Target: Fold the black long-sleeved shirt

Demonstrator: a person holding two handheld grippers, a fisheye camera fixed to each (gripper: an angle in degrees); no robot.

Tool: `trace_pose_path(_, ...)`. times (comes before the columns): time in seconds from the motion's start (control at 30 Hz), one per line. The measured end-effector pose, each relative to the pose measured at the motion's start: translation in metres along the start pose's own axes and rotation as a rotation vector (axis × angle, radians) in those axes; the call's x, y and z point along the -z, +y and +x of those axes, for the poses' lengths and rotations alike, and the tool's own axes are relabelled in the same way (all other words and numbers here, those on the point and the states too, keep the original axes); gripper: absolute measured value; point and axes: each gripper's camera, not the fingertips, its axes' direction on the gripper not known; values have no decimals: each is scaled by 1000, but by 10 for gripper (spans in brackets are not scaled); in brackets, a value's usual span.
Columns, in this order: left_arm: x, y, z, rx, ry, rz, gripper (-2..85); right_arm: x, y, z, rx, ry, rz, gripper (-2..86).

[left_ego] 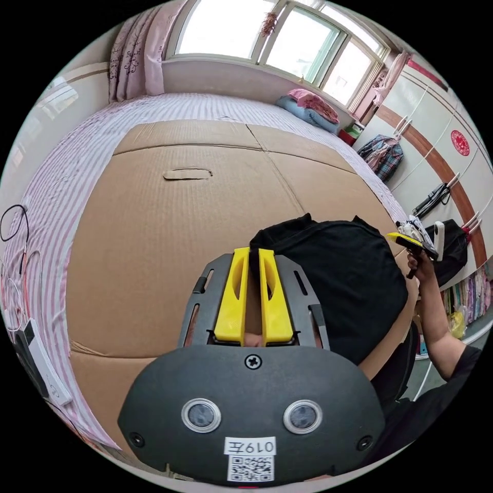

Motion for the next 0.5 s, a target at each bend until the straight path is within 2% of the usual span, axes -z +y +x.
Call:
trace_pose_path(0.23,27,37,-29,42,14,59,8,-6,8,2,-55,-31,-45,22)
trace_pose_path(0.5,16,56,-49,62,127,1,12,-25,8,10,-85,-19,-87,-4)
